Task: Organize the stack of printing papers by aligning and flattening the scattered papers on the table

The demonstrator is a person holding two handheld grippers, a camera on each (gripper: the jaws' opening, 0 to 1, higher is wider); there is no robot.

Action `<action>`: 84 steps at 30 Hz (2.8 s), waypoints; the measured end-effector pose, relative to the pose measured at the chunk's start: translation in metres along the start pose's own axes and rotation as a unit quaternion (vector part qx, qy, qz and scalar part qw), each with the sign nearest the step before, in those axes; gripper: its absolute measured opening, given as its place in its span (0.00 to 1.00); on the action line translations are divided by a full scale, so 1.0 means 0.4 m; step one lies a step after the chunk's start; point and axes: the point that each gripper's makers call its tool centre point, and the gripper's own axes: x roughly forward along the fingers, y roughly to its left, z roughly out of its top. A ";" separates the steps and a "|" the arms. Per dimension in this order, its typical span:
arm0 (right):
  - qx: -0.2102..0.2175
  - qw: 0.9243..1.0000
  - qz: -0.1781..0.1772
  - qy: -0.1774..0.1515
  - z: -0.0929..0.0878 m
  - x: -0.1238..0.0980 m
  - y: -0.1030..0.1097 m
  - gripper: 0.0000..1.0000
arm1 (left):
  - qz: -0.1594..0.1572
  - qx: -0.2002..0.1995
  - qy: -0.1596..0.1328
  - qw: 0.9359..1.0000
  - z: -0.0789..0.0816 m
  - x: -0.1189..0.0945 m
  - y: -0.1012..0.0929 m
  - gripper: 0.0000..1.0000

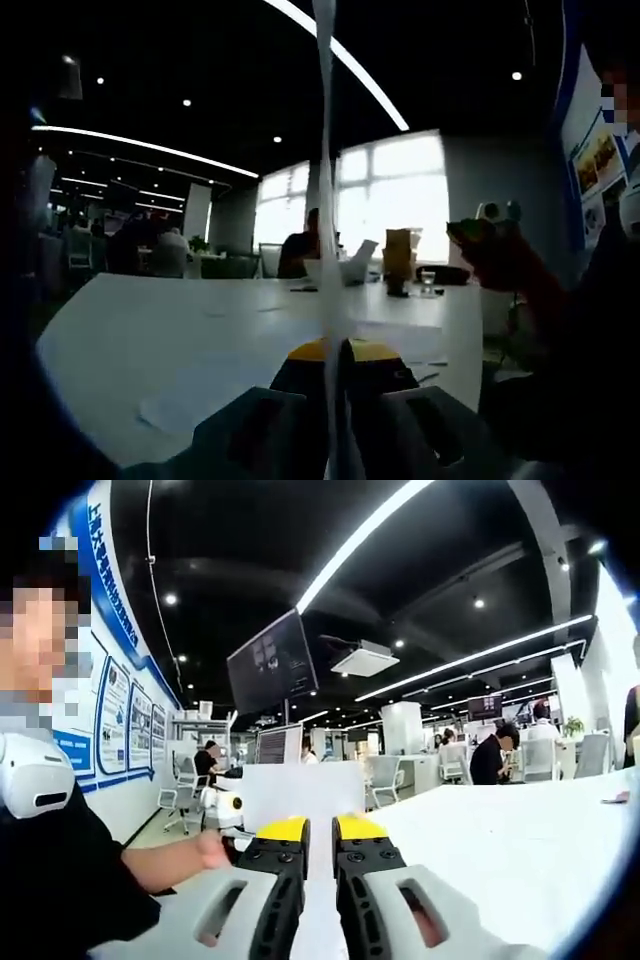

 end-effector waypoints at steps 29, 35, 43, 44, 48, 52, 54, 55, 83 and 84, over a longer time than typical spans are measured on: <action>0.012 0.999 -0.022 0.029 -0.056 -0.027 -0.032 0.09 | 0.035 0.008 0.006 0.999 -0.027 0.006 0.101 0.06; 0.013 0.999 -0.026 0.033 -0.062 -0.035 -0.037 0.09 | 0.041 0.008 0.007 0.999 -0.040 0.007 0.121 0.06; 0.016 0.999 -0.025 0.039 -0.077 -0.034 -0.038 0.11 | 0.043 -0.001 -0.011 0.999 -0.050 -0.004 0.147 0.06; 0.017 0.999 -0.025 0.040 -0.079 -0.033 -0.038 0.11 | 0.040 -0.006 -0.017 0.999 -0.049 -0.005 0.148 0.06; 0.019 0.999 -0.024 0.043 -0.086 -0.030 -0.037 0.11 | 0.041 -0.015 -0.017 0.999 -0.058 -0.009 0.158 0.06; 0.022 0.998 -0.023 0.046 -0.093 -0.027 -0.037 0.11 | 0.040 -0.018 -0.016 0.999 -0.068 -0.009 0.164 0.06; 0.022 0.998 -0.023 0.047 -0.094 -0.027 -0.037 0.11 | 0.040 -0.019 -0.016 0.999 -0.068 -0.009 0.165 0.06; 0.023 0.998 -0.022 0.047 -0.096 -0.026 -0.036 0.11 | 0.039 -0.023 -0.019 0.999 -0.070 -0.010 0.170 0.06; 0.036 0.998 -0.025 0.045 -0.114 -0.039 -0.040 0.11 | 0.044 -0.014 -0.016 0.999 -0.104 -0.011 0.196 0.06; 0.035 0.998 -0.025 0.046 -0.115 -0.041 -0.041 0.11 | 0.042 -0.010 -0.013 0.999 -0.107 -0.011 0.190 0.06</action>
